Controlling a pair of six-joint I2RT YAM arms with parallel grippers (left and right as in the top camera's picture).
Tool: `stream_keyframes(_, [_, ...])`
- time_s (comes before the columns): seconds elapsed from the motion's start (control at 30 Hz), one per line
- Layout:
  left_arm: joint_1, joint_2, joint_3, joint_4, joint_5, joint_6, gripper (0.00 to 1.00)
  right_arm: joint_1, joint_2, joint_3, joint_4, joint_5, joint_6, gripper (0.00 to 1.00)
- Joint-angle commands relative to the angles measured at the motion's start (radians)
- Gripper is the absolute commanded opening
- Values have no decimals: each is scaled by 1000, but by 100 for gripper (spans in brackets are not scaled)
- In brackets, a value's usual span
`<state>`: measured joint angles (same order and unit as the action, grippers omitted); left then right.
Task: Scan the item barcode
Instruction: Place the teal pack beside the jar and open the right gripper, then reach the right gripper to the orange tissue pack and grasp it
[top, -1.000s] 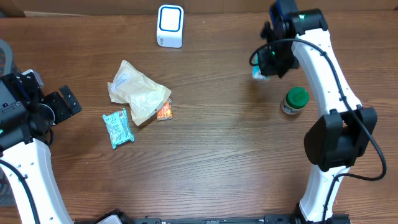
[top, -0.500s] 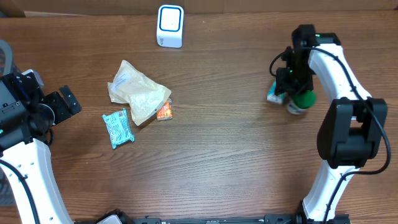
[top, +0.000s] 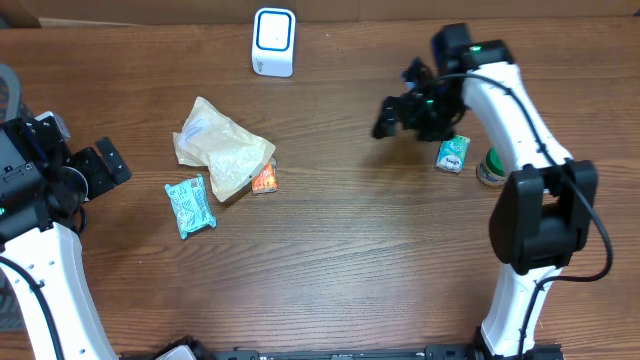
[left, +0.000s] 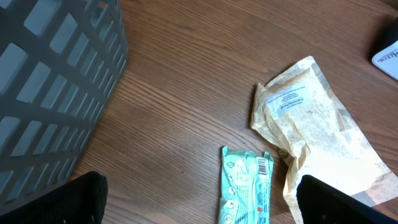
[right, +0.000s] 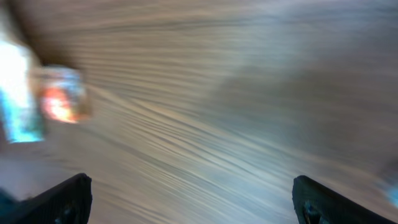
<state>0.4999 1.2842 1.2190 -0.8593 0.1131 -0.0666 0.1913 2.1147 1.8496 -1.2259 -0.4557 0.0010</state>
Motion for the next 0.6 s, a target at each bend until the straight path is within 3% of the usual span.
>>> stream_keyframes(0.0, [3,-2,12,3,8,26,100,84,-5,22,53,-177,23,100])
stream_keyframes(0.03, [3,-2,12,3,8,26,100,105,-5,22,69,-178,22,100])
stream_keyframes(0.13, [3,-2,12,3,8,26,100,192,-4,21,134,-173,27,77])
stream_keyframes(0.2, [3,-2,12,3,8,26,99,268,2,21,184,-85,122,69])
stream_keyframes(0.3, [3,-1,12,3,8,26,100,353,24,21,236,70,280,69])
stream_keyframes(0.57, [3,-2,12,3,8,26,100,475,134,19,310,82,308,62])
